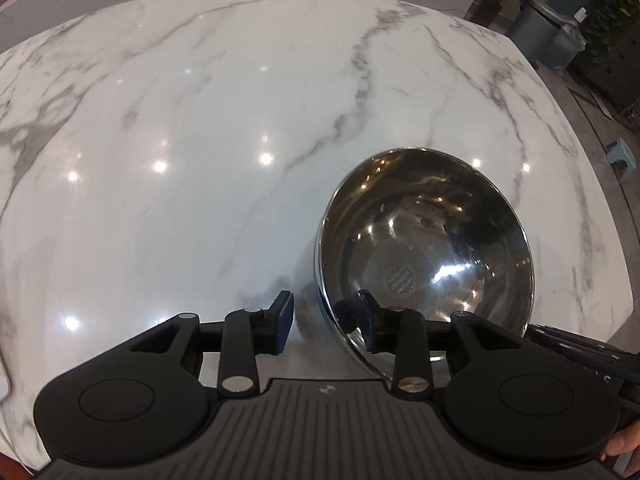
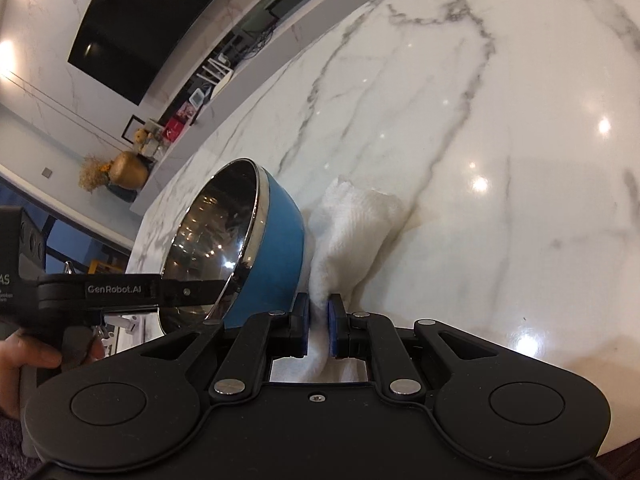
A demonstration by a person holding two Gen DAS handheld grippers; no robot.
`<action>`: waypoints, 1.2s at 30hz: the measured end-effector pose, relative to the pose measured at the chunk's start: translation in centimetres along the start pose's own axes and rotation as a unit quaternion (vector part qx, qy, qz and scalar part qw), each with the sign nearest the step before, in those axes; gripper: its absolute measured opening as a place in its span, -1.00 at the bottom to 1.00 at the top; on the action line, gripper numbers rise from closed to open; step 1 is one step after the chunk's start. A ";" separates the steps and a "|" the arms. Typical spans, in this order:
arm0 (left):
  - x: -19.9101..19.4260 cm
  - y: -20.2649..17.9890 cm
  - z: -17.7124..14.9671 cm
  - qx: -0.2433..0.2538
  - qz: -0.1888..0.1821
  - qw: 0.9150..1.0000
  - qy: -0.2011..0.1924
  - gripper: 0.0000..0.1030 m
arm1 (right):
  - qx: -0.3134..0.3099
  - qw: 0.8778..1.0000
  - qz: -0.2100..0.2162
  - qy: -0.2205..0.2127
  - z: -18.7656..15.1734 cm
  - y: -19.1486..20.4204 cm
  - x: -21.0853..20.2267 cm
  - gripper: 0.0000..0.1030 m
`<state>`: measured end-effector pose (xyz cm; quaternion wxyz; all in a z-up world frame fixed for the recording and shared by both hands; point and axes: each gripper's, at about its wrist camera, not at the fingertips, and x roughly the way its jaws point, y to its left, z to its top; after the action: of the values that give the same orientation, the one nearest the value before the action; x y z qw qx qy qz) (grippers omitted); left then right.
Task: Clean bowl
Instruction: 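Slide the cloth around the bowl's outer wall with the right tool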
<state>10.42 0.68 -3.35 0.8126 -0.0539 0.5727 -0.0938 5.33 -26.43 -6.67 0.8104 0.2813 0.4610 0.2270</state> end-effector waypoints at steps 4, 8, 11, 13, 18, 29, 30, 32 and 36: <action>-0.2 -0.3 -0.2 0.012 -0.006 1.000 -0.007 -0.59 | -0.009 1.000 -0.005 0.000 0.2 0.4 0.0 -0.82; -0.3 -0.7 -0.2 0.035 -0.005 0.999 -0.008 -0.62 | -0.016 1.000 -0.008 -0.009 0.7 0.6 -0.6 -0.82; -0.3 -0.8 -0.2 0.044 -0.005 0.999 -0.007 -0.63 | -0.015 1.000 -0.003 -0.022 1.4 0.6 -1.5 -0.82; -0.3 -0.9 -0.1 0.053 -0.003 0.999 -0.006 -0.63 | -0.014 0.999 0.004 -0.033 2.1 0.5 -2.2 -0.82; -0.3 -1.1 -0.2 0.080 -0.005 0.997 0.001 -0.63 | -0.026 0.999 0.017 -0.045 3.7 0.8 -3.1 -0.82; -0.4 -1.3 -0.2 0.105 -0.003 0.994 0.005 -0.63 | -0.014 1.000 0.004 -0.027 3.4 0.0 -1.5 -0.82; -0.4 -1.3 -0.1 0.105 -0.004 0.994 0.005 -0.63 | -0.012 1.000 0.002 -0.024 3.3 -0.1 -1.3 -0.82; -0.4 -1.3 0.0 0.105 -0.004 0.994 0.005 -0.63 | -0.011 1.000 -0.002 -0.019 2.9 -0.1 -1.0 -0.82; -0.2 -1.3 -0.1 0.098 -0.003 0.995 0.006 -0.63 | -0.016 1.000 -0.012 -0.002 1.7 0.0 -0.1 -0.82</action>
<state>10.14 -0.51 -2.91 0.8101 0.0252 0.5656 -0.1522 6.75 -26.90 -5.85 0.8183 0.2630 0.4593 0.2243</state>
